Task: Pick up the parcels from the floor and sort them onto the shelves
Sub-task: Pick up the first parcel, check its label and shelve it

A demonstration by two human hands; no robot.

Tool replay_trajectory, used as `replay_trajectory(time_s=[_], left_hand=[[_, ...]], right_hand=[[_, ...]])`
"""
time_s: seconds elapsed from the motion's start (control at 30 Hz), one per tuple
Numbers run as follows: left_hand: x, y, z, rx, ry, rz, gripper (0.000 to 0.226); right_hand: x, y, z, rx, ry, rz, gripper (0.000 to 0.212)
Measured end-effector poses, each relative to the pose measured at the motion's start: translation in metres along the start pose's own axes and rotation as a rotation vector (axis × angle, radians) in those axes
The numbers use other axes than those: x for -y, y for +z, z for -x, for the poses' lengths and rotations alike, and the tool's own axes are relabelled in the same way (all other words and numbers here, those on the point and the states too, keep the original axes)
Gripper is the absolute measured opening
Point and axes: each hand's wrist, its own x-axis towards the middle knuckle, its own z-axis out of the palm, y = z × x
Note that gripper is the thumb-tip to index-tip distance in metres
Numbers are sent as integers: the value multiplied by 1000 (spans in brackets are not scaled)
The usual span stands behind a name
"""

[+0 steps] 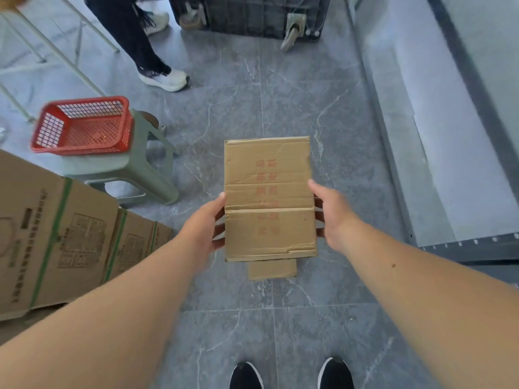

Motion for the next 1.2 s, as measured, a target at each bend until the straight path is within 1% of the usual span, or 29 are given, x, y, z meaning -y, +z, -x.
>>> replay_trajectory(time_s=[0.07, 0.17, 0.27, 0.33, 0.37, 0.4, 0.43, 0.53, 0.6, 0.67, 0.7, 0.77, 0.9, 1.0, 1.03, 1.13, 1.17, 1.2], left_hand=[[-24, 0, 17, -6, 35, 14, 37], [-61, 2, 47, -2, 88, 19, 32], [-98, 5, 80, 12, 134, 21, 32], [-127, 6, 105, 26, 168, 29, 32], [-141, 5, 117, 32, 188, 38, 33], [-156, 5, 129, 37, 207, 51, 34], [-170, 4, 141, 41, 224, 62, 36], [-208, -1, 175, 72, 283, 67, 38], [-232, -2, 202, 83, 329, 71, 37], [-257, 0, 231, 83, 384, 77, 38], [-269, 1, 245, 83, 407, 90, 39], [-291, 5, 274, 85, 455, 115, 41], [-334, 17, 331, 67, 565, 157, 40], [-369, 25, 374, 63, 662, 195, 37], [-382, 26, 387, 62, 693, 198, 36], [-419, 27, 431, 89, 773, 199, 32], [-432, 27, 446, 93, 798, 196, 31], [-444, 28, 462, 88, 818, 194, 28]], right_hand=[[18, -2, 3, 26, -39, -22, 105], [58, 0, 31, 45, -82, -46, 123], [96, -1, 51, 52, -135, -60, 127], [119, -2, 62, 50, -166, -68, 146], [131, -3, 65, 58, -189, -76, 152], [146, -3, 71, 61, -208, -88, 151], [164, -1, 87, 69, -219, -96, 141], [224, 9, 154, 37, -276, -57, 88], [261, 11, 191, 57, -323, -13, 58], [297, 7, 221, 97, -384, 25, 36], [314, 5, 235, 111, -411, 34, 29], [343, 1, 263, 130, -460, 47, 25], [399, -8, 318, 157, -549, 69, 31], [447, -11, 365, 147, -622, 67, 23], [462, -12, 381, 145, -647, 52, 24], [505, -11, 430, 150, -740, 8, 45], [518, -11, 447, 148, -766, 3, 48], [530, -11, 463, 144, -793, 2, 44]])
